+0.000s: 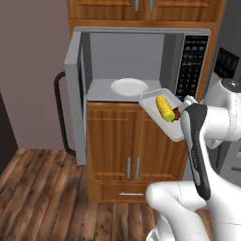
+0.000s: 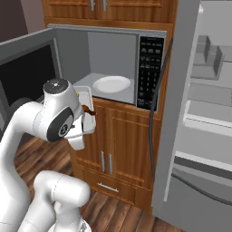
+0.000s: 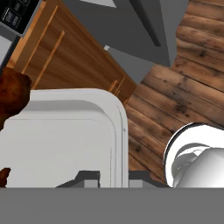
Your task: Place the tupperware containing the chicken drumstick and corn meal in the microwave. Close the microwave door and press the start button to reheat the meal.
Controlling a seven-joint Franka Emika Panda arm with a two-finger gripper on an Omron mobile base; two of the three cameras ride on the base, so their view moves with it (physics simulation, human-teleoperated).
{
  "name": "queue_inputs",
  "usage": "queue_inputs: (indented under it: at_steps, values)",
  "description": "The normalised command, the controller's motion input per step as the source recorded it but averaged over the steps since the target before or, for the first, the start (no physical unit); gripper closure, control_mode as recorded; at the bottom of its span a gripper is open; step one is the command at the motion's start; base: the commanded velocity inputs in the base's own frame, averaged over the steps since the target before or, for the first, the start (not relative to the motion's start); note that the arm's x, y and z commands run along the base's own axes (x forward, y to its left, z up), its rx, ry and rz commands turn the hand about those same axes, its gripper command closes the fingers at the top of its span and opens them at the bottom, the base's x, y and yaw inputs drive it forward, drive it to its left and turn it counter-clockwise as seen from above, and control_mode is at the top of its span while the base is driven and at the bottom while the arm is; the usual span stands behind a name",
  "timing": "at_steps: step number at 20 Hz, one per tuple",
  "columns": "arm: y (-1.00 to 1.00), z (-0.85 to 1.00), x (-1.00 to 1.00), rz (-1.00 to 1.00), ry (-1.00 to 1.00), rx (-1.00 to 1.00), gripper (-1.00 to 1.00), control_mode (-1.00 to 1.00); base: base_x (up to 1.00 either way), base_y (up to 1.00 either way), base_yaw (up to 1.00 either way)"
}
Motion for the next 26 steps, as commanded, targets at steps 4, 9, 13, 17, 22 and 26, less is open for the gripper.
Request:
queue_inputs:
  at_steps: [4,9,13,17,22,26]
  values:
    - [0.00,0.00,0.00,0.00,0.00,0.00,1.00,1.00,0.33,0.58,-0.29]
    - [0.00,0.00,0.00,0.00,0.00,0.00,1.00,1.00,0.39,0.41,-0.23]
    - [0.00,0.00,0.00,0.00,0.00,0.00,1.00,1.00,0.43,0.33,-0.16]
    - [0.00,0.00,0.00,0.00,0.00,0.00,1.00,1.00,0.38,0.03,-0.10]
    - [0.00,0.00,0.00,0.00,0.00,0.00,1.00,-1.00,0.17,0.00,-0.04]
    - [0.00,0.00,0.05,0.00,0.00,0.00,1.00,-1.00,0.00,0.00,0.00]
